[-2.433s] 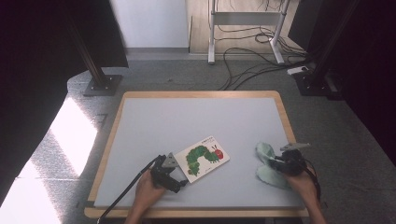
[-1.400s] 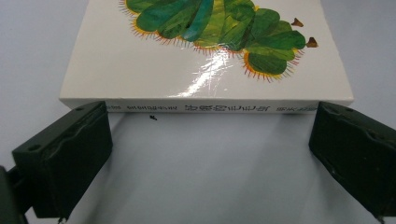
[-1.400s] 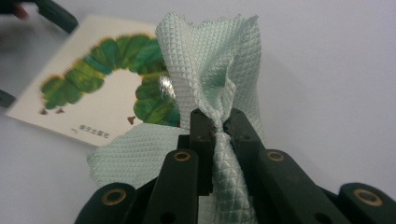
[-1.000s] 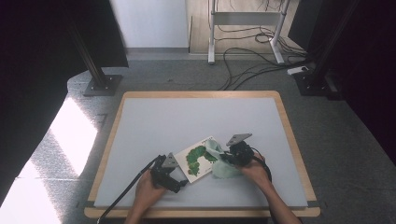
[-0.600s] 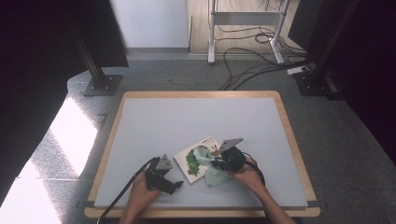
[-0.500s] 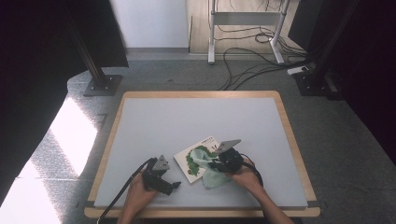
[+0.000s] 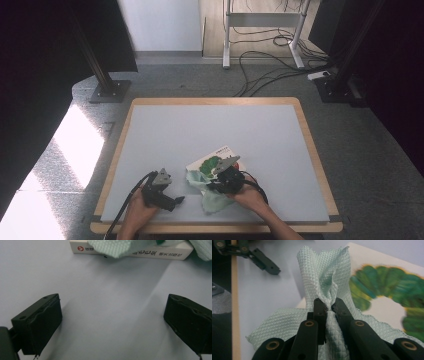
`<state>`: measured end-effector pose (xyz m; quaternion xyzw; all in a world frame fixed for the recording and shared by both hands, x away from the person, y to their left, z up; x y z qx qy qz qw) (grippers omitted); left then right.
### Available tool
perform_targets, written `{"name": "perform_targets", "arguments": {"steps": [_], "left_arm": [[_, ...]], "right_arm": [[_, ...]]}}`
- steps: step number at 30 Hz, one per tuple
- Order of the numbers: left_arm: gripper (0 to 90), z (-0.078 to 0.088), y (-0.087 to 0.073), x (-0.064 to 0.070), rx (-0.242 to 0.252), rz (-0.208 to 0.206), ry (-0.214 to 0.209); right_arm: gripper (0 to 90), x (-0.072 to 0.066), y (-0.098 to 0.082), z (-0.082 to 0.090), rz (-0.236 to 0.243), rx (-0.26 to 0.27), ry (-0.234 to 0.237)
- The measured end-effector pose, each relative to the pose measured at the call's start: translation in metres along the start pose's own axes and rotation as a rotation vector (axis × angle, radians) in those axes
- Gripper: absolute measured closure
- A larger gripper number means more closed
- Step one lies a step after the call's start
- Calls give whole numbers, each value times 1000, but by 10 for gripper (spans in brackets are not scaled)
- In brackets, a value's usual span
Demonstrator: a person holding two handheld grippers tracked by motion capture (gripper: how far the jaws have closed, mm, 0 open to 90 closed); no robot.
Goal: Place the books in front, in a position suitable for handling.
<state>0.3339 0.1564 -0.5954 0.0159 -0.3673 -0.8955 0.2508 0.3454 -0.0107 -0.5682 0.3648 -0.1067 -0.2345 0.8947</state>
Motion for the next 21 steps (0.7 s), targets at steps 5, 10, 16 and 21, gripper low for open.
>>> {"name": "perform_targets", "arguments": {"steps": [5, 10, 16, 21], "left_arm": [[18, 0, 0, 0, 0, -1, -1], [18, 0, 0, 0, -1, -2, -1], [17, 0, 0, 0, -2, -2, 0], [17, 0, 0, 0, 0, -1, -1]], "right_arm": [[816, -13, 6, -5, 22, -3, 26], [822, -16, 13, -11, 35, -17, 17], [824, -7, 28, -25, 30, -23, -16], [825, -1, 38, -35, 54, -29, -48]]}}
Point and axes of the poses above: each handheld gripper's, and its own axes: z roughly backward along the jaws, y roughly out of its top, x roughly to its right, the point moved 9 cm from there along -z, roughly forward along the jaws, and after that the axes turned 11 degrees about -y, right-handed, at the moved point
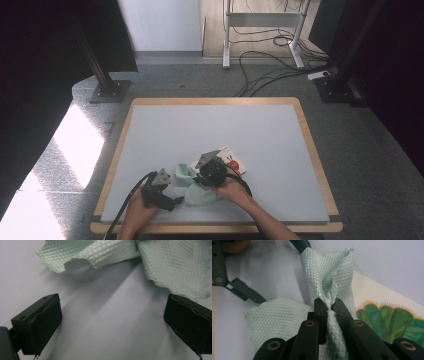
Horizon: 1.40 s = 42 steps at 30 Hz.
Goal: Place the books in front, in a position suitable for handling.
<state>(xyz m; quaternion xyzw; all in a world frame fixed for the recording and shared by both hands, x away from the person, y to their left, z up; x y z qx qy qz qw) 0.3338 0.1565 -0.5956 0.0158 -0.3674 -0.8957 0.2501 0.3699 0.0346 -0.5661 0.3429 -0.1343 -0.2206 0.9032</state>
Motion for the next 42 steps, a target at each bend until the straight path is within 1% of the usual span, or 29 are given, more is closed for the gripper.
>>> {"name": "perform_targets", "arguments": {"steps": [3, 4, 5, 8, 9, 11, 12, 13, 14, 17, 18, 19, 21, 22, 23, 24, 26, 28, 29, 30, 31, 32, 34, 37, 38, 42], "left_arm": [[17, 0, 0, 0, 2, 1, 0], [17, 0, 0, 0, 2, 2, 0], [17, 0, 0, 0, 5, 4, 1], [17, 0, 0, 0, 2, 2, 1], [17, 0, 0, 0, 2, 2, 1], [17, 0, 0, 0, 2, 2, 1], [17, 0, 0, 0, 2, 2, 1], [17, 0, 0, 0, 2, 2, 1], [18, 0, 0, 0, 2, 1, 1], [17, 0, 0, 0, 2, 2, 0], [17, 0, 0, 0, 2, 3, 0], [17, 0, 0, 0, 2, 3, 0], [17, 0, 0, 0, 2, 2, 0], [17, 0, 0, 0, 1, 2, 0], [17, 0, 0, 0, 1, 2, 0], [17, 0, 0, 0, 0, 1, 0], [17, 0, 0, 0, 1, 2, 0], [17, 0, 0, 0, 2, 2, 0], [17, 0, 0, 0, 2, 2, 0], [17, 0, 0, 0, 2, 3, -1], [17, 0, 0, 0, 2, 3, -1], [17, 0, 0, 0, 2, 3, -1], [17, 0, 0, 0, 2, 3, 0], [17, 0, 0, 0, 2, 3, -1], [17, 0, 0, 0, 2, 3, -1], [17, 0, 0, 0, 2, 3, -1]], "right_arm": [[825, 2, 0, 0, -5, 1, 2], [826, 5, -1, 0, -7, 9, -7], [826, 5, -1, 0, -7, 9, -7], [827, 16, -8, 4, -34, 13, -28], [827, 16, -8, 4, -34, 13, -28], [826, 26, -14, 8, -44, 3, -59], [826, 35, -19, 11, -62, 2, -75], [826, 35, -19, 11, -62, 2, -75], [826, 41, -23, 13, -70, 0, -87], [826, 59, -34, 20, -105, -5, -122], [827, 70, -41, 25, -125, -7, -138], [827, 70, -41, 25, -125, -7, -138], [826, 80, -48, 29, -140, -14, -167], [826, 84, -50, 30, -149, -15, -167], [826, 89, -54, 33, -160, -14, -176], [826, 92, -56, 34, -170, -16, -182], [826, 102, -63, 38, -176, -21, -210], [826, 107, -66, 41, -181, -27, -226], [826, 107, -66, 41, -181, -27, -226], [826, 113, -70, 43, -194, -28, -235], [826, 113, -70, 43, -194, -28, -235], [826, 116, -71, 44, -205, -30, -238], [825, 122, -72, 44, -210, -33, -250], [824, 126, -71, 42, -203, -31, -262], [825, 127, -71, 41, -208, -31, -267], [824, 133, -65, 35, -200, -37, -279]]}}
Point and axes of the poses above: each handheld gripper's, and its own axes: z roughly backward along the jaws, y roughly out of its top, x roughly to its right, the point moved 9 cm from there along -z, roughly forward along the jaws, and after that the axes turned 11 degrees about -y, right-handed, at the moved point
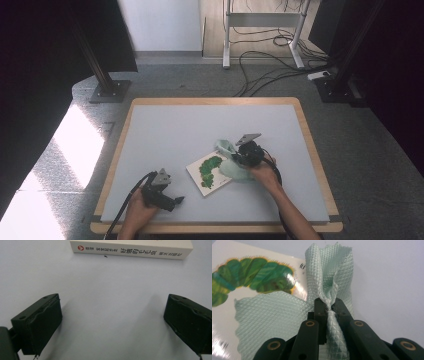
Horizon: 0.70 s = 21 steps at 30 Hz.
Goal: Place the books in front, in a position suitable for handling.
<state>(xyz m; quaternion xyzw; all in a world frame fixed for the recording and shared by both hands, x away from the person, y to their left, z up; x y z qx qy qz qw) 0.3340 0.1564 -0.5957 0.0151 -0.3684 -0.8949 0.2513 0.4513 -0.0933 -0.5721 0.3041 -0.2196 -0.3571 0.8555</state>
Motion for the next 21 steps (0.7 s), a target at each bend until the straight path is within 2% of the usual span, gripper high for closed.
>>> {"name": "perform_targets", "arguments": {"steps": [3, 6, 10, 13, 14, 17, 19, 21], "left_arm": [[17, 0, 0, 0, 0, 0, 0], [17, 0, 0, 0, 0, 0, 0], [17, 0, 0, 0, 0, 0, 0], [17, 0, 0, 0, -1, -1, 0], [17, 0, 0, 0, -1, -1, 0], [17, 0, 0, 0, 0, 0, 0], [17, 0, 0, 0, 0, 0, 0], [17, 0, 0, 0, 0, 0, 0]], "right_arm": [[824, 2, 7, -7, -2, 0, 4], [825, 4, 14, -15, -23, 1, 12], [826, 0, 18, -17, -12, 4, 22], [826, -15, 22, -16, 16, 13, 59], [826, -15, 22, -16, 16, 13, 59], [827, -32, 25, -15, 40, 28, 100], [827, -38, 26, -14, 56, 27, 90], [828, -45, 27, -14, 63, 32, 102]]}}
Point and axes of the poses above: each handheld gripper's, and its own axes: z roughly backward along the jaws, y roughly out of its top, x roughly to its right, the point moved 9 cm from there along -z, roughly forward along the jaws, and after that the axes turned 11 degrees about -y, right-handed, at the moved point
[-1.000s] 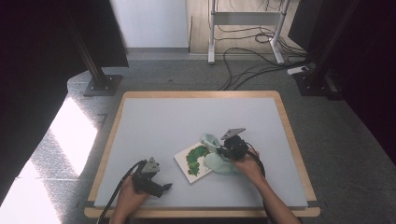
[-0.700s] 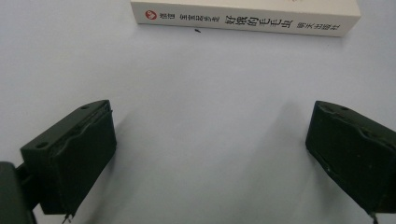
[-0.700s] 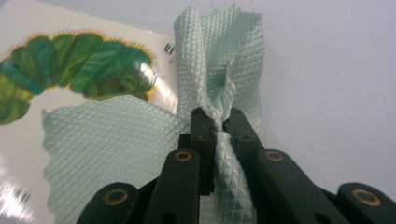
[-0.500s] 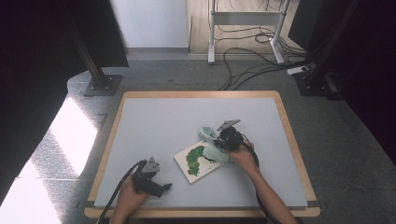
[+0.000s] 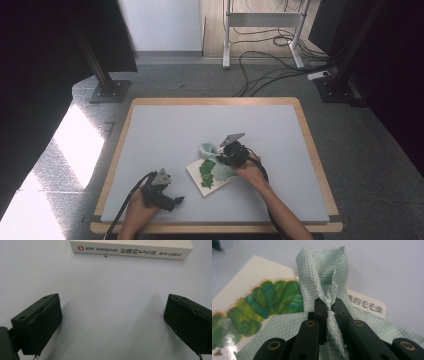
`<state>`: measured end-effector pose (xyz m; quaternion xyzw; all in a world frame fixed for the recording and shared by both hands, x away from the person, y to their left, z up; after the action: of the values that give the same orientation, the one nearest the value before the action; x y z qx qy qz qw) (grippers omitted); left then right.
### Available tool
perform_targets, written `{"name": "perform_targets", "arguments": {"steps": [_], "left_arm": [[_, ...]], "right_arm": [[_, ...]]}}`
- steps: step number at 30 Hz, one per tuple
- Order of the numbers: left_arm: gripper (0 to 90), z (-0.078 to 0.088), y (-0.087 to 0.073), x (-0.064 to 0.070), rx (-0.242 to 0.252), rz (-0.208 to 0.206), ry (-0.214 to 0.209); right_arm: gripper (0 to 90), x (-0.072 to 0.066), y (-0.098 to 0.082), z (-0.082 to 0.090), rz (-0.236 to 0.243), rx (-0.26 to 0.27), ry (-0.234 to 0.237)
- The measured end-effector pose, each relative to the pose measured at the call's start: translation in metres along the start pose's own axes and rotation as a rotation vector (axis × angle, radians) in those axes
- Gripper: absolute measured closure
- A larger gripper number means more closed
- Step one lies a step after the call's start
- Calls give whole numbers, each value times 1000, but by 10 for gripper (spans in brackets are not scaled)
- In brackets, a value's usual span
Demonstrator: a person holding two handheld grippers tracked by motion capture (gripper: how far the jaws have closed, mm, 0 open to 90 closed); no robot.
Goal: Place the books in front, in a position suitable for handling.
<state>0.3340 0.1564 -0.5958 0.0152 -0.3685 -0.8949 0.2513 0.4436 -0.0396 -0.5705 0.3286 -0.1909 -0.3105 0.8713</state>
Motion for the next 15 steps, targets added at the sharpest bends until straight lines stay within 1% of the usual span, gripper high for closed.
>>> {"name": "perform_targets", "arguments": {"steps": [2, 5, 8, 9, 10, 11, 13, 15], "left_arm": [[17, 0, 0, 0, 0, 0, 0], [17, 0, 0, 0, -1, -1, 0], [17, 0, 0, 0, -1, -1, 0], [17, 0, 0, 0, -1, -1, 0], [17, 0, 0, 0, -1, -1, 0], [17, 0, 0, 0, -1, -1, 0], [17, 0, 0, 0, -1, -1, 0], [17, 0, 0, 0, 0, 0, 0]], "right_arm": [[828, -7, 2, 0, 11, 5, 13], [827, -12, 4, -1, 11, 9, 33], [827, -26, 8, -1, 26, 12, 62], [827, -36, 11, -2, 46, 15, 83], [827, -36, 11, -2, 46, 15, 83], [827, -40, 12, -2, 51, 16, 90], [827, -52, 15, -2, 70, 19, 116], [827, -62, 18, -3, 88, 22, 132]]}}
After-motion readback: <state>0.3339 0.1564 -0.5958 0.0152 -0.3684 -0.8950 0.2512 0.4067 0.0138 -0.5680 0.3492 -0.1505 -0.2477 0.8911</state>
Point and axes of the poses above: each handheld gripper's, and its own axes: z roughly backward along the jaws, y roughly out of its top, x roughly to its right, the point moved 9 cm from there along -z, roughly forward along the jaws, and after that the axes turned 11 degrees about -y, right-handed, at the moved point
